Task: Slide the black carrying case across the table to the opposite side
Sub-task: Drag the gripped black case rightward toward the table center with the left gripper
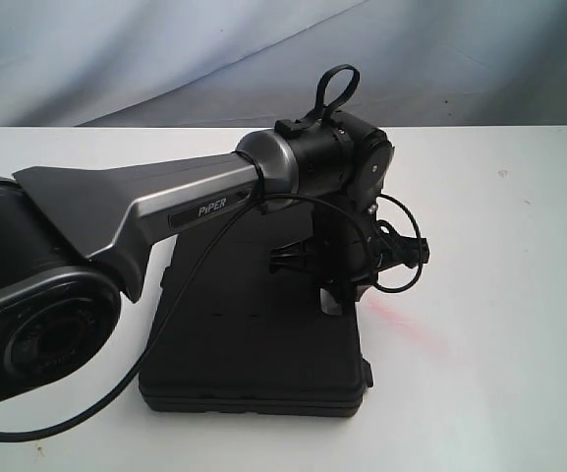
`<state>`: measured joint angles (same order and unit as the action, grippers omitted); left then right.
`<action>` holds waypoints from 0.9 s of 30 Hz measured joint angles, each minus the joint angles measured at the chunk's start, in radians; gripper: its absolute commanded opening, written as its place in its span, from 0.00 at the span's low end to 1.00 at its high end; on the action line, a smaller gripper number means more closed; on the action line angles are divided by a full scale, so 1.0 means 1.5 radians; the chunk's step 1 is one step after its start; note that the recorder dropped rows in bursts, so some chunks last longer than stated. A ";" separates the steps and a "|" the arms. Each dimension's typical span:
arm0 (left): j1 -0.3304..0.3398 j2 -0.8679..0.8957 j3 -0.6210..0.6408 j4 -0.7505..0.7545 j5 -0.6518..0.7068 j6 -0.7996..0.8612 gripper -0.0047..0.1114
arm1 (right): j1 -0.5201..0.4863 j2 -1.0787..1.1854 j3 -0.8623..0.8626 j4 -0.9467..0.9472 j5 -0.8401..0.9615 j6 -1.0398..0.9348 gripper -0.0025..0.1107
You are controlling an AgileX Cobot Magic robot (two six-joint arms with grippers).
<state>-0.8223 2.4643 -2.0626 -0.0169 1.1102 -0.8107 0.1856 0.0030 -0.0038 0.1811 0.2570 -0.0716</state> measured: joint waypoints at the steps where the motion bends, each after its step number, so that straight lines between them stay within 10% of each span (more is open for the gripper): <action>1: 0.000 0.000 0.000 0.000 0.000 0.000 0.05 | 0.000 0.000 0.000 0.000 0.000 0.000 0.02; 20: 0.000 0.001 0.000 -0.008 -0.025 0.006 0.05 | 0.000 0.000 0.000 0.000 0.000 0.000 0.02; 27: 0.000 0.001 0.000 -0.008 -0.025 0.012 0.32 | 0.000 0.000 0.000 0.000 0.000 0.000 0.02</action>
<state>-0.8223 2.4664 -2.0626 -0.0284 1.0722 -0.7928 0.1856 0.0030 -0.0038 0.1811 0.2570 -0.0716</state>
